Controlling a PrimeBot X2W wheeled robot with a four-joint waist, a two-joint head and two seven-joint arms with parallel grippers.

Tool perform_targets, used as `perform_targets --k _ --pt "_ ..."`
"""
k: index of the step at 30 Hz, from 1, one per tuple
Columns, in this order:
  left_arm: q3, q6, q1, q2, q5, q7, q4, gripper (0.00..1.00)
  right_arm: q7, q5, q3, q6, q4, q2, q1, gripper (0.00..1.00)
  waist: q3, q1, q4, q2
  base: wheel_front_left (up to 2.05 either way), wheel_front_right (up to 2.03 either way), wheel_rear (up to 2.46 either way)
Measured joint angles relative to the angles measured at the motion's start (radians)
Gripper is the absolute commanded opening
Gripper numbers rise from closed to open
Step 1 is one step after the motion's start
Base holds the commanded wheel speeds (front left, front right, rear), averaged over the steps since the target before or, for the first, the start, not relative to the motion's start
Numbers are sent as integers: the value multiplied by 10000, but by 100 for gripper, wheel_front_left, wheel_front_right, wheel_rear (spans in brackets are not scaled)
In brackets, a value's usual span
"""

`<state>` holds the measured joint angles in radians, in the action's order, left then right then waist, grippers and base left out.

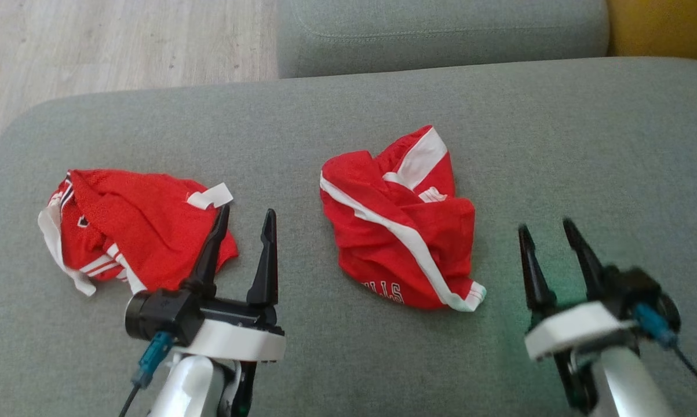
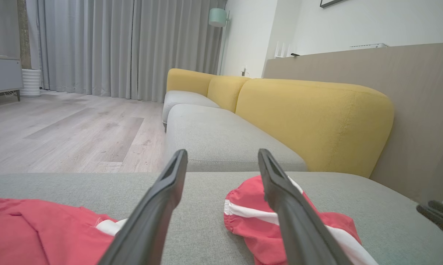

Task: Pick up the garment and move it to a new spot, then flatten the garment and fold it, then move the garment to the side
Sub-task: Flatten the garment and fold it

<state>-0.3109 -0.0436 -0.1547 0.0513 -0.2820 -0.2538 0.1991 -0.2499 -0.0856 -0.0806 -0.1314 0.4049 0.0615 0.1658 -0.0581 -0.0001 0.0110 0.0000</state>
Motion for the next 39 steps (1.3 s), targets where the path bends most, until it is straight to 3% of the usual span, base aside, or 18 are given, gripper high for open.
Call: perform_targets --k 4,13,27,28,29,33,39 --pt "-46 10 -1 0 -13 0 -44 100 0 -286 236 0 -123 -58 -729 100 -139 1 -3 0 0 0 0" --pt "-73 -6 -24 0 -15 0 -40 100 2 -832 48 0 -176 -92 -541 100 -457 1 183 0 0 0 0" --pt "-232 -4 -265 -2 -15 0 44 100 830 -2867 -1831 0 2700 -86 1541 100 -852 2 918 0 0 0 0" --pt "-232 -2 -265 -2 -15 0 44 100 826 -2869 -1962 0 2832 -77 1615 36 -854 1 939 0 0 0 0" --pt "-232 -2 -265 -2 -15 0 42 100 800 -2853 -2061 0 2930 -75 1691 0 -855 1 947 0 0 0 0" --pt "-186 33 -261 -4 -15 0 44 100 332 -2374 -1848 0 3154 -82 1980 0 -799 1 879 0 0 0 0" --pt "-150 58 -250 -4 -15 0 36 100 56 -853 44 0 2614 188 2220 0 -572 1 654 0 0 0 0"
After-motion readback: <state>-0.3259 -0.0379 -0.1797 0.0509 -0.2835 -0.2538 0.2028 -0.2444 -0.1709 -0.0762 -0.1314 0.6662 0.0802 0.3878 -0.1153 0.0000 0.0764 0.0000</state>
